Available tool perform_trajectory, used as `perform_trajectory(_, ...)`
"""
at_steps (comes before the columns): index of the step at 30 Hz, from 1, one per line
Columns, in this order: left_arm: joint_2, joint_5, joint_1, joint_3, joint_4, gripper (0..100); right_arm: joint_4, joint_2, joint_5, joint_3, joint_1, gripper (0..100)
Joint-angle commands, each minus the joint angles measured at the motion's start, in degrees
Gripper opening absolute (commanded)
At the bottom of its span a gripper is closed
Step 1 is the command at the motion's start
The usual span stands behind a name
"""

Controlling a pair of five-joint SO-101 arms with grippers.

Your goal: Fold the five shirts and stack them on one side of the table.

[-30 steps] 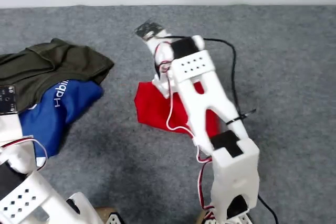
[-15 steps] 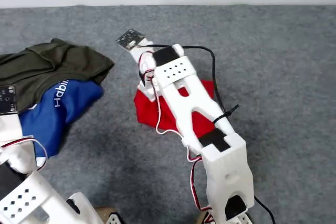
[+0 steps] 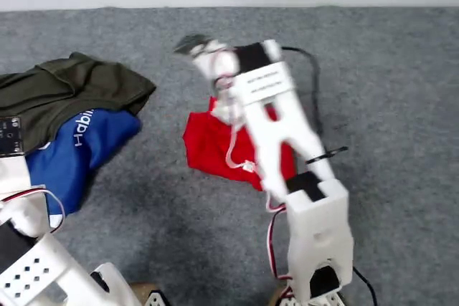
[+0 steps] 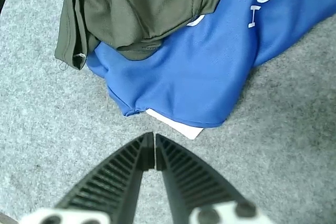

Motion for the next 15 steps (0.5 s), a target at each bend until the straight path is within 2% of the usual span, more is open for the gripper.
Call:
perform_trajectory(1,-0.79,-0.35,-0.26,-1.01,-0.79,2,2.33,-1.98,3.34,-1.49,9.1,0.9)
perform_trajectory(4,-0.88,-0.35,-0.26,-1.45,1.32,2,2.33,-1.98,6.95,1.14,13.58,1.0)
perform_trajectory(7,-0.88,-0.35,-0.35,-1.27,3.25,2,1.8,-1.89,8.09,4.22,14.64,1.0)
perform_trajectory(12,-0.88,-0.35,-0.35,-1.36,4.4,2,-3.65,3.21,8.44,5.89,12.53,1.0)
perform_trajectory(15,-0.88,-0.35,-0.35,-1.36,4.22,2,-4.26,7.43,7.38,5.89,8.4,1.1)
